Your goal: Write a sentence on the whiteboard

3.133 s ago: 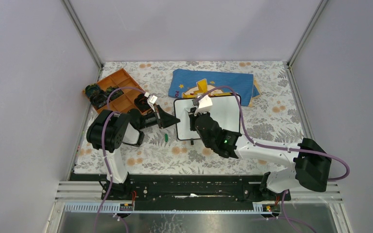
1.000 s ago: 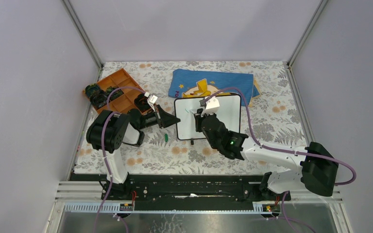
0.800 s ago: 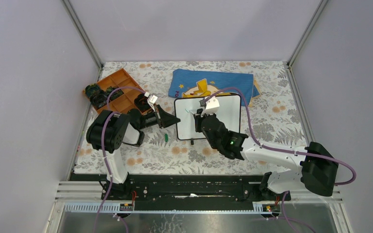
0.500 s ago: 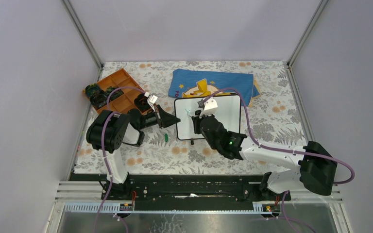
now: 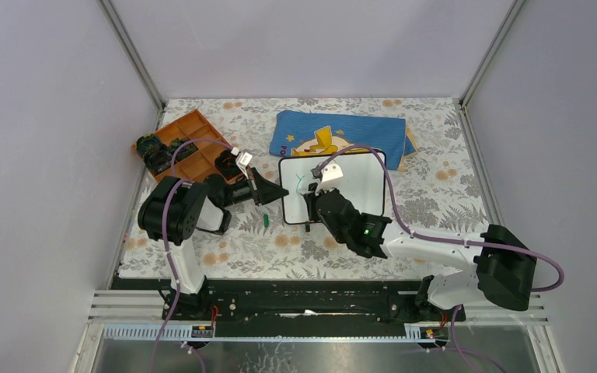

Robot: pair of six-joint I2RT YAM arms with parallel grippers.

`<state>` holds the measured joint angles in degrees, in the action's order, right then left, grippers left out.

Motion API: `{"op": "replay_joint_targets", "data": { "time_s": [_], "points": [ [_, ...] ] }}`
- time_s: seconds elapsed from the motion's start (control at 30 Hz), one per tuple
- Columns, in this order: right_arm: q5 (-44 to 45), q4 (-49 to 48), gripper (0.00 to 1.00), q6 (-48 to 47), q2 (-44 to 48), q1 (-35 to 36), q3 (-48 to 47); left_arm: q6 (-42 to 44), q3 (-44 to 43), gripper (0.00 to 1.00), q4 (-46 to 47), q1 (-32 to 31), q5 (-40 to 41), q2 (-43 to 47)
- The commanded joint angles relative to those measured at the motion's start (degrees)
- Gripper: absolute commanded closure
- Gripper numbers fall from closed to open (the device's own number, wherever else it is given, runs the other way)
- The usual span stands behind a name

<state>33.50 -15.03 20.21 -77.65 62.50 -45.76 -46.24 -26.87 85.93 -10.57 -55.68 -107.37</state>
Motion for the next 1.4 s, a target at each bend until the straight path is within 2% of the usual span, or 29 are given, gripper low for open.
{"op": "replay_joint_targets", "data": {
  "time_s": [0.0,0.33,0.8,1.37],
  "points": [
    [1.4,0.0,1.00,0.0,5.0,0.3,-0.3,1.5,0.8,0.99,-0.9,-0.3,0.1,1.0],
    [5.8,2.5,1.00,-2.7,10.6,-1.1,0.7,1.6,0.8,0.99,-1.1,-0.3,0.0,0.9],
    [2.4,1.5,1.00,-3.2,7.6,-1.8,-0.9,2.3,0.9,1.00,-2.1,-0.4,0.0,1.2],
    [2.7,-0.8,1.00,-3.6,4.4,-2.5,-2.2,2.7,0.9,1.00,-2.9,-0.7,-0.1,1.5]
  ]
}}
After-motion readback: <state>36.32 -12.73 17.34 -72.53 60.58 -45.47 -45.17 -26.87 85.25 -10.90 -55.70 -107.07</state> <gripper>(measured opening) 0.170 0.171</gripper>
